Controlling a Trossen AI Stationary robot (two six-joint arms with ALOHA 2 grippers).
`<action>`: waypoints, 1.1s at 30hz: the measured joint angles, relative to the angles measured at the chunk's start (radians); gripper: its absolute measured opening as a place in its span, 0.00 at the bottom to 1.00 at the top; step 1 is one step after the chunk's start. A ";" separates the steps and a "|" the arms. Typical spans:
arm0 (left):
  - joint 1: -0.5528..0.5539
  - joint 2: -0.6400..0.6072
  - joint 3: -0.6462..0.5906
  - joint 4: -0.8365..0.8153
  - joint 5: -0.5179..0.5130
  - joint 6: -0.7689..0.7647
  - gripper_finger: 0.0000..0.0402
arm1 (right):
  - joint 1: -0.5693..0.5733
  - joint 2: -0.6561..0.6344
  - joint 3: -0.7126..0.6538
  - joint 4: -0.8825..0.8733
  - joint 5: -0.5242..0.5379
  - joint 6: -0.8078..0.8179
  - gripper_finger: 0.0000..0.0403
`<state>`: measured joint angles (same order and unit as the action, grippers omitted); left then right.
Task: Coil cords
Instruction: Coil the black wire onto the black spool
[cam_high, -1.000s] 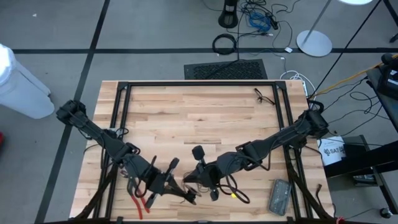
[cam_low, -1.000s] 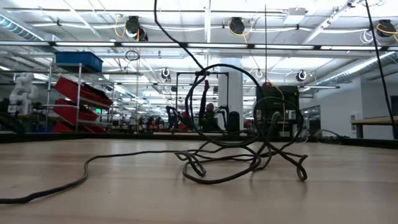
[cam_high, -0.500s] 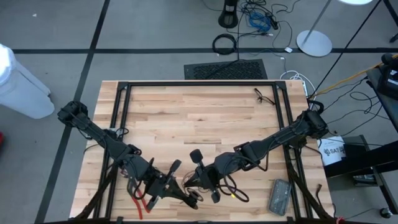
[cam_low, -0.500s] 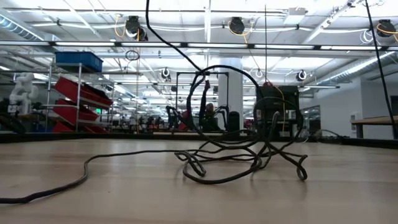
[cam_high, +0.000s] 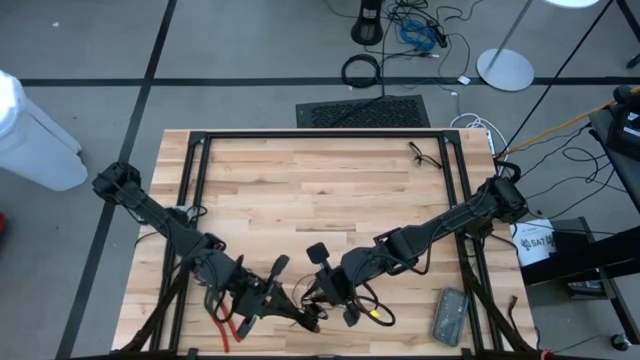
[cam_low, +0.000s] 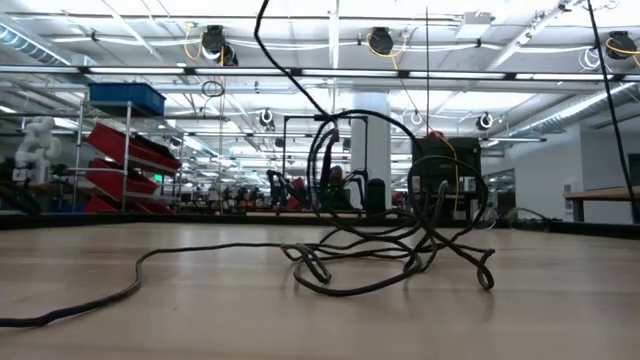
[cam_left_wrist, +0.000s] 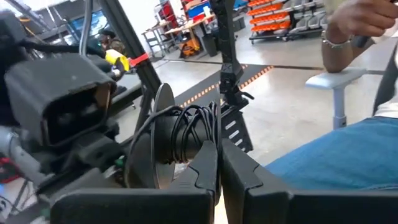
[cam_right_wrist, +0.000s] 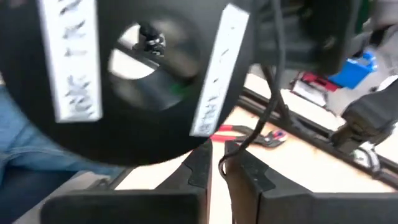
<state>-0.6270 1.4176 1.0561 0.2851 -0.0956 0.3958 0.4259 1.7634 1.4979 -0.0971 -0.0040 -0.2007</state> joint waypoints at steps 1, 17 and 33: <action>-0.005 -0.001 0.000 0.002 -0.002 0.006 0.02 | 0.000 0.000 0.000 -0.004 -0.002 0.004 0.08; -0.094 -0.010 0.000 0.132 -0.161 0.119 0.02 | 0.000 -0.001 0.000 -0.048 -0.002 0.033 0.17; -0.168 -0.052 0.000 0.181 -0.433 0.146 0.02 | 0.037 -0.005 -0.023 -0.247 0.167 0.167 0.18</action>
<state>-0.7952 1.3653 1.0561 0.4656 -0.5282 0.5419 0.4627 1.7579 1.4746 -0.3439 0.1635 -0.0342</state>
